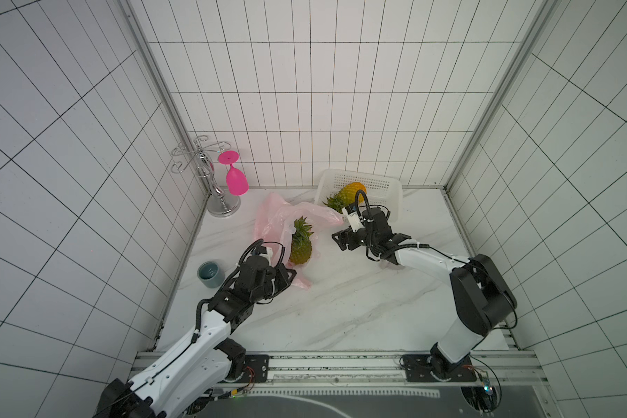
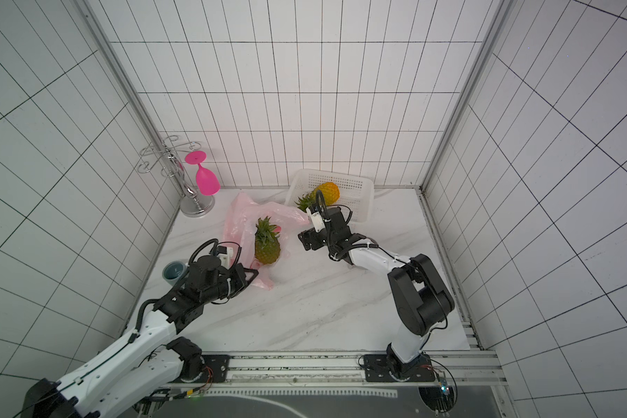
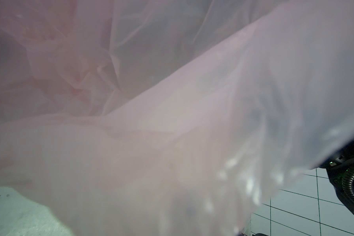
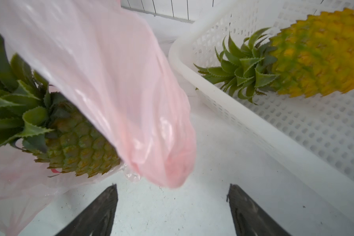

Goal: Place the pineapple into a plastic bag & tie a knot
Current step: Adjust the plastic bag at the center of the board.

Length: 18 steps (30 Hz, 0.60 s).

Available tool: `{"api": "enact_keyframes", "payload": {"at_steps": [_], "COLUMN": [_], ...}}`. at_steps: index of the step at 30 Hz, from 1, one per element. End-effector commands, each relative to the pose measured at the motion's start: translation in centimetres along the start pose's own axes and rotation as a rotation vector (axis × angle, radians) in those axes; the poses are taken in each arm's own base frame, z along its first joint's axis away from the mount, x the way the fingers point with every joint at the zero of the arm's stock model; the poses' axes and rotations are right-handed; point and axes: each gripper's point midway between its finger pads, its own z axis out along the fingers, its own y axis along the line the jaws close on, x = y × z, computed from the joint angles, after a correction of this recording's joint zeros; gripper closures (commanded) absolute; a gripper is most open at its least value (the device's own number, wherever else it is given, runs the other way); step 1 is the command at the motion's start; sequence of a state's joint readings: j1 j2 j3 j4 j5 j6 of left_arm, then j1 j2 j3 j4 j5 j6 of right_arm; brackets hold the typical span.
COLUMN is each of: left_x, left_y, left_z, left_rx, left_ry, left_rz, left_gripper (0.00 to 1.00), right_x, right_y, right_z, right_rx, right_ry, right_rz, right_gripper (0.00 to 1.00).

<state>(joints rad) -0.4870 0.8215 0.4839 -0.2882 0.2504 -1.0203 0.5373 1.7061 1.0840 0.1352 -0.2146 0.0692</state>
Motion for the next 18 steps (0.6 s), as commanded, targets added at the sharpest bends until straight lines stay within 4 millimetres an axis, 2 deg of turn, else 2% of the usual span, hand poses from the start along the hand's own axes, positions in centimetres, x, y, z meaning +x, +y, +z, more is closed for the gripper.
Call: {"api": "enact_keyframes", "payload": {"at_steps": [1, 6, 9, 10, 14, 17, 18], "left_x": [-0.8, -0.9, -1.0, -1.0, -1.1, -1.3, -1.5], "left_y": [-1.4, -1.6, -1.6, -1.6, -1.6, -2.4, -3.0], "left_z": [-0.3, -0.3, -0.4, -0.4, -0.5, -0.8, -1.0], "left_rx": [0.041, 0.045, 0.042, 0.043, 0.046, 0.07, 0.083], "left_ry": [-0.022, -0.02, -0.018, -0.017, -0.021, -0.02, -0.021], "left_rz": [0.01, 0.009, 0.007, 0.009, 0.002, 0.003, 0.01], "left_gripper": [1.0, 1.0, 1.0, 1.0, 1.0, 1.0, 1.0], "right_x": [-7.6, -9.3, -9.9, -9.9, -9.9, -10.6, -11.1], "right_y": [0.5, 0.7, 1.0, 1.0, 1.3, 1.6, 1.8], "right_z": [-0.7, -0.5, -0.1, 0.1, 0.5, -0.2, -0.8], "right_rx": [0.002, -0.014, -0.028, -0.033, -0.057, -0.066, -0.068], "right_ry": [-0.174, -0.209, -0.215, -0.213, -0.2, -0.202, -0.206], "right_rz": [-0.072, -0.097, -0.113, -0.115, -0.114, -0.096, -0.09], "right_gripper": [0.15, 0.16, 0.27, 0.33, 0.69, 0.98, 1.0]}}
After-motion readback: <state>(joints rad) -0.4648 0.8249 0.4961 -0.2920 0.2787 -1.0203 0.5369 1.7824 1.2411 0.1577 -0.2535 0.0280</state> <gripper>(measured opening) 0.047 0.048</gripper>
